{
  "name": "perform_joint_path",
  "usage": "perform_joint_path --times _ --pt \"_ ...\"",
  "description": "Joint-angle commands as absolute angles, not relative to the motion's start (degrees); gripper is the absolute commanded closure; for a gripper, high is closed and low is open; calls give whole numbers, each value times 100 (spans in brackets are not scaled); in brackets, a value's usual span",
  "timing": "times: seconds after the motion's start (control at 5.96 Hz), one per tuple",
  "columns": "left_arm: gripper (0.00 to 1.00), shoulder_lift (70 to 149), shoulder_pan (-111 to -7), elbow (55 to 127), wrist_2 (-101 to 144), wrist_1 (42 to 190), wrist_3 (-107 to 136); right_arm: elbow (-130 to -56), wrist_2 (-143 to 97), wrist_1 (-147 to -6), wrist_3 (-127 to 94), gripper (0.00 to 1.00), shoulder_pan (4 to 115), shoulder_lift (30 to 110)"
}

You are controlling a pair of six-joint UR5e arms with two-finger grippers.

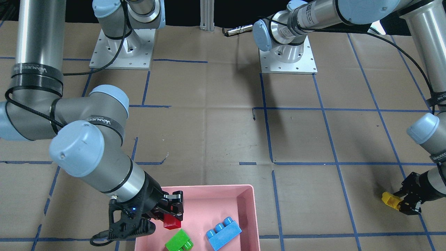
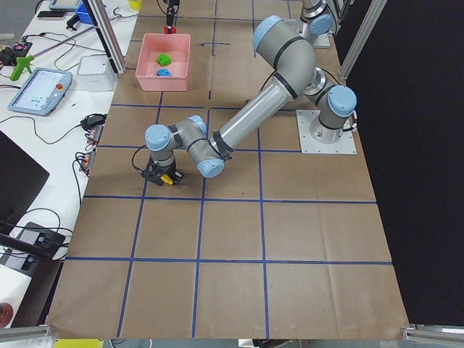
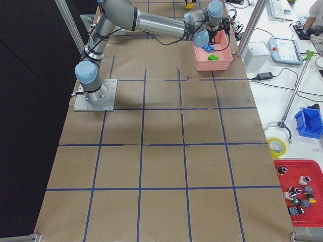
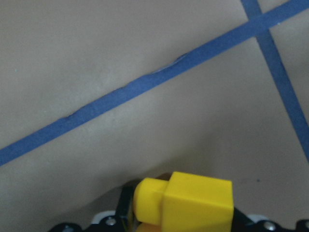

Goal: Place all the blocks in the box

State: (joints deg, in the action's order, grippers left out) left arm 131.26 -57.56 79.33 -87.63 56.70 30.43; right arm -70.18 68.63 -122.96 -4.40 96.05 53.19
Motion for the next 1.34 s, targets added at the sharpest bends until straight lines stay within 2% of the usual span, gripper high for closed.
perform_joint_path --times 0.0,0.17,0.5,0.84,1.18 --pt "66 13087 -5757 7910 -8649 5721 3024 -6759 6855 -12524 -396 17 9756 5080" --pt "74 13070 -5748 7910 -8361 5730 3023 -6776 6916 -12698 -378 1 9756 5080" --pt "91 12912 -5713 7928 -8201 5861 3023 -6776 6908 -12691 -378 0 9756 5097" --pt "100 12684 -5704 7840 -8174 6335 3006 -6776 6926 -12683 -378 0 9756 5150" --pt "100 12159 -5687 7517 -8051 7157 2631 -6872 6961 -12604 -82 0 9608 5525"
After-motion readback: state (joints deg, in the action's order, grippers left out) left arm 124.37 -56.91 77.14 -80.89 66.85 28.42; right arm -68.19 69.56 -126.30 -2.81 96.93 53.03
